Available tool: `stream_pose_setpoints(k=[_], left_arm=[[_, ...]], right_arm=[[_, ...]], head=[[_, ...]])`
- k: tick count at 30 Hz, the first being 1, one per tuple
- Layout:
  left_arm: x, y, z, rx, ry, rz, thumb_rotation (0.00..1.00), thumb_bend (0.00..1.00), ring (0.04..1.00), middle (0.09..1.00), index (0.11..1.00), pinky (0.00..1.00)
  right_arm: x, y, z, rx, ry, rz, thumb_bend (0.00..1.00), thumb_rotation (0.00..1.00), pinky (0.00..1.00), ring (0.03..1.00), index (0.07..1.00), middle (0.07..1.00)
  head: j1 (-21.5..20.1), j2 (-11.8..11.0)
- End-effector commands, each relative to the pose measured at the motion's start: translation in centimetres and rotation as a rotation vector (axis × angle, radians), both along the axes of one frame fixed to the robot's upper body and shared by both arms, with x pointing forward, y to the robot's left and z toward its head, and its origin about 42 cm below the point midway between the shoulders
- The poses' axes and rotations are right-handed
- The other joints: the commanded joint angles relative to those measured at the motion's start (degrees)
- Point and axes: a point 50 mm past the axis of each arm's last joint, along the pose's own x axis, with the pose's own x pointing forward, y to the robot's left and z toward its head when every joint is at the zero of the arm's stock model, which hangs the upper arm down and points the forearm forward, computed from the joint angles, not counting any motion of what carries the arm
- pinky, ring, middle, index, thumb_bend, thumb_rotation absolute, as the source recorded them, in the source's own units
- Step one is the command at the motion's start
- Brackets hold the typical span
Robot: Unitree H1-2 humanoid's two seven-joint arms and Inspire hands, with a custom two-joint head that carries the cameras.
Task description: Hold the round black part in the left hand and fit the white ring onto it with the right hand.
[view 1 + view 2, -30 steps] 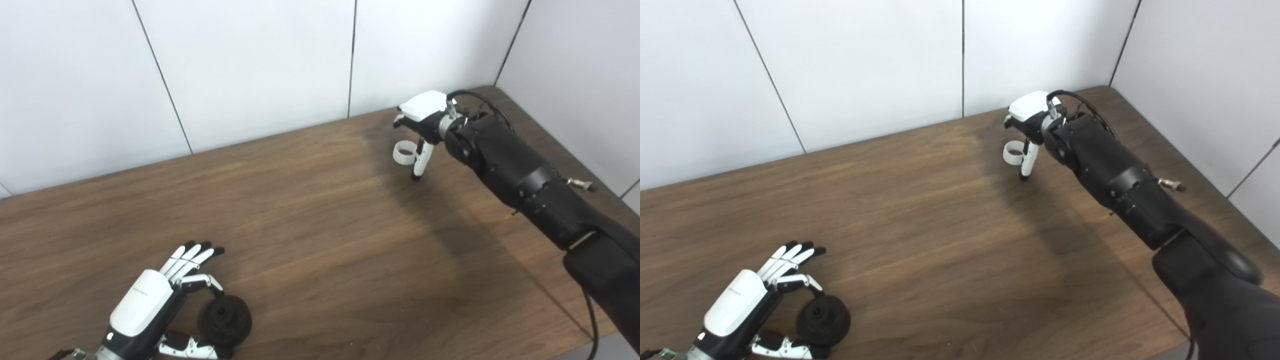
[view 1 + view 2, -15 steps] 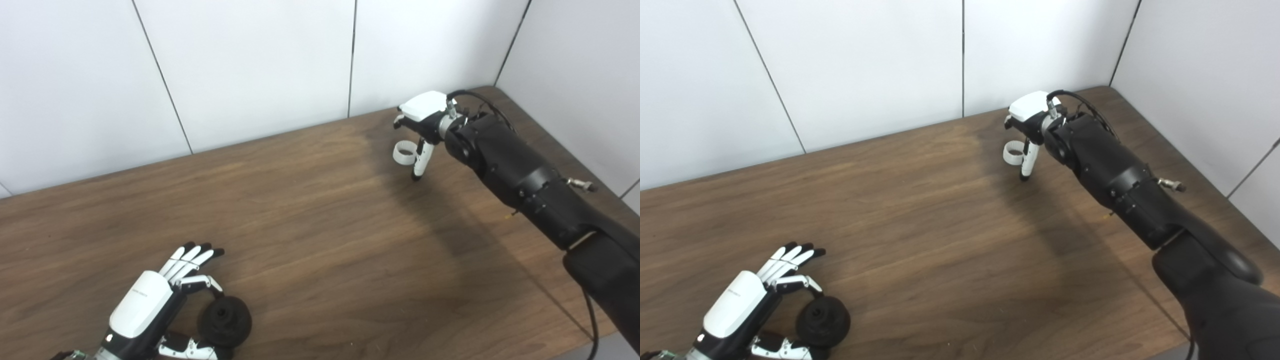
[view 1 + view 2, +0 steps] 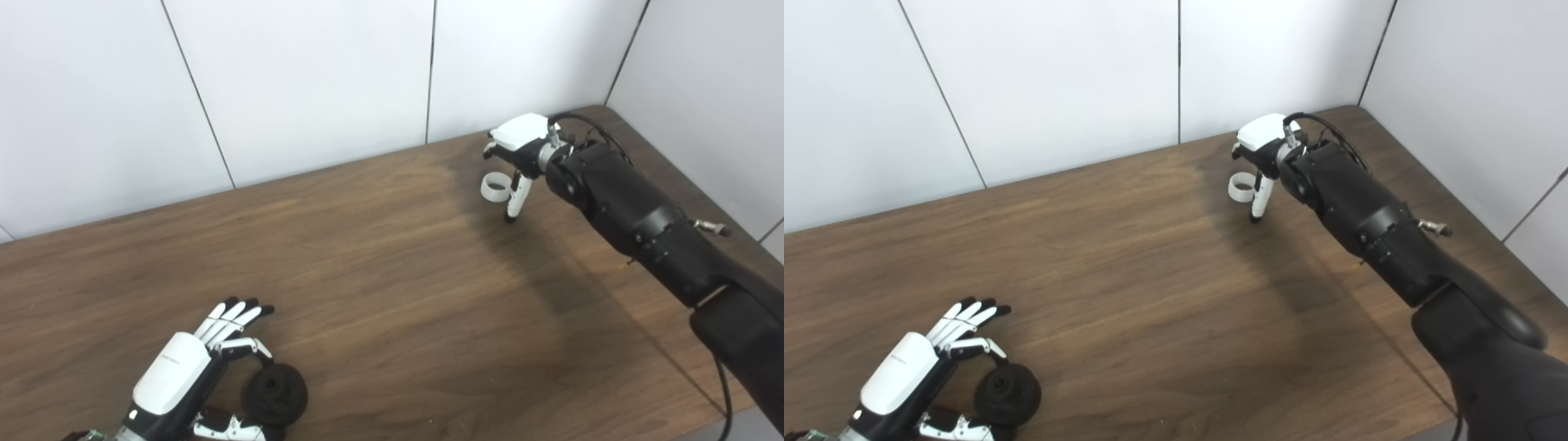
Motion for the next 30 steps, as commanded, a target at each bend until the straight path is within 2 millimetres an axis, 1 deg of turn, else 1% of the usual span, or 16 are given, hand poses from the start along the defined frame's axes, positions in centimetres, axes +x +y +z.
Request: stream_pose_setpoints(k=[1,3,4,6,7,8,9,10,14,30], left_arm=[[-0.81,1.36,-0.73,0.085,0.039,-0.005,0.05,0.52,0.956,0.916,0.479,1.00],[-0.84,1.42,-0.69,0.086,0.041,-0.004,0.05,0.52,0.958,0.918,0.479,1.00],[-0.84,1.44,-0.67,0.087,0.040,-0.003,0.05,0.52,0.959,0.918,0.479,1.00],[-0.84,1.49,-0.65,0.086,0.040,-0.002,0.05,0.52,0.955,0.917,0.479,1.00],[-0.83,1.53,-0.64,0.085,0.040,0.000,0.05,0.52,0.952,0.915,0.479,1.00],[-0.82,1.57,-0.63,0.085,0.040,0.001,0.05,0.52,0.952,0.915,0.479,1.00],[-0.80,1.63,-0.63,0.085,0.039,0.003,0.05,0.52,0.951,0.914,0.479,1.00],[-0.77,1.68,-0.63,0.086,0.039,0.004,0.05,0.52,0.951,0.913,0.479,1.00],[-0.71,1.87,-0.71,0.088,0.040,0.010,0.05,0.52,0.950,0.915,0.479,1.00],[-0.64,1.84,-0.72,0.085,0.042,0.012,0.05,0.52,0.951,0.917,0.479,1.00]], right_arm=[[0.41,-0.87,2.82,-0.013,-0.088,-0.008,0.98,0.39,0.99,1.000,0.849,1.000],[0.34,-0.86,2.75,-0.011,-0.093,-0.004,0.96,0.36,0.99,1.000,0.821,1.000],[0.31,-0.87,2.68,-0.007,-0.098,0.000,0.94,0.34,0.98,1.000,0.792,1.000],[0.20,-0.91,2.49,0.016,-0.114,0.014,0.87,0.24,0.98,1.000,0.660,1.000],[0.13,-0.96,2.34,0.039,-0.126,0.020,0.69,0.17,0.99,1.000,0.560,0.996],[0.09,-1.03,2.21,0.059,-0.138,0.027,0.66,0.16,0.99,1.000,0.546,0.995],[0.04,-1.09,2.09,0.074,-0.148,0.032,0.59,0.15,1.00,1.000,0.516,0.991],[0.00,-1.14,1.99,0.083,-0.157,0.038,0.55,0.14,1.00,1.000,0.498,0.985],[-0.11,-1.45,1.83,0.089,-0.180,0.058,0.52,0.13,1.00,1.000,0.484,0.976],[-0.26,-1.64,2.30,0.074,-0.196,0.053,0.52,0.13,1.00,1.000,0.485,0.975]], head=[[-0.02,0.04],[0.03,0.04],[0.03,0.04],[0.18,0.01],[0.21,0.03],[0.20,0.02],[0.19,0.04],[0.16,0.01],[0.20,-0.18],[0.22,-0.35]])
